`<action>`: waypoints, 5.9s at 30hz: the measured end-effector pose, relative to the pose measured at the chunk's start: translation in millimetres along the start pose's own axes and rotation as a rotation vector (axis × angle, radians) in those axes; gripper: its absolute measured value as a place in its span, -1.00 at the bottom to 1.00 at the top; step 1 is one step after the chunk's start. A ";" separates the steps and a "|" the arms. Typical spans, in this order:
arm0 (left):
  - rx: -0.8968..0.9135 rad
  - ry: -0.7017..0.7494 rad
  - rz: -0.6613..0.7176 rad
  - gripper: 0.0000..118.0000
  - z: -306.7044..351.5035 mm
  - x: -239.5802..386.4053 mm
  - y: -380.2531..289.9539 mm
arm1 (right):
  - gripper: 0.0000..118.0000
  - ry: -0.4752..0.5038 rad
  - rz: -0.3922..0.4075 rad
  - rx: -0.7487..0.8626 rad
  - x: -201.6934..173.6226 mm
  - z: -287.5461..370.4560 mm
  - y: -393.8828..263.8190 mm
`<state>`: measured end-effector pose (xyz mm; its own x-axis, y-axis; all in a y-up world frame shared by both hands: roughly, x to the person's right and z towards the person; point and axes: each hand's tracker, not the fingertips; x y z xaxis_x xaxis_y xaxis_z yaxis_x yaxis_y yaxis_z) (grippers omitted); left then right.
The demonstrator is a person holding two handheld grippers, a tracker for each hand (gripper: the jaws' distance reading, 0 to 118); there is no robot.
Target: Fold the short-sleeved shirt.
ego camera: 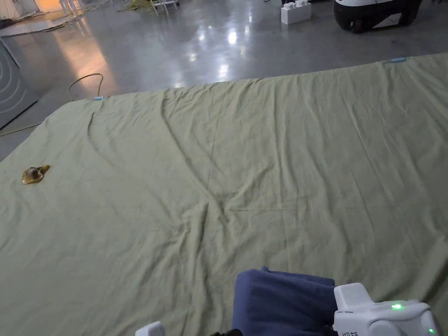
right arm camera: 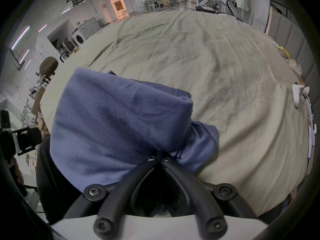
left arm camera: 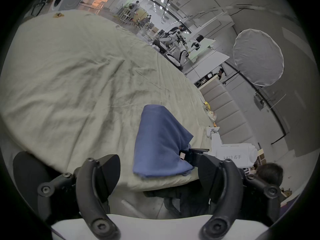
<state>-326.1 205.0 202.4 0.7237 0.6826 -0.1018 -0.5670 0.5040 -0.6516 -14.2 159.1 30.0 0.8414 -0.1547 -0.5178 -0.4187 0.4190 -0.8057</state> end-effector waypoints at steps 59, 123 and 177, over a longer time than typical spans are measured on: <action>0.576 0.571 -0.624 0.14 192.0 99.6 151.9 | -1.00 0.095 -0.045 0.763 12.0 236.2 -10.4; 0.759 0.354 -0.749 -0.58 116.5 228.6 49.2 | -0.43 -0.176 -0.046 1.123 19.6 311.5 -37.0; 0.745 0.345 -0.722 1.00 113.9 221.3 45.1 | 1.00 -0.147 -0.035 1.095 13.4 310.0 -42.9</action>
<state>-236.3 439.0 236.2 0.9867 -0.0290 -0.1597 0.0237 0.9991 -0.0353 121.0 416.5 146.8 0.9099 -0.1047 -0.4015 0.0739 0.9931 -0.0916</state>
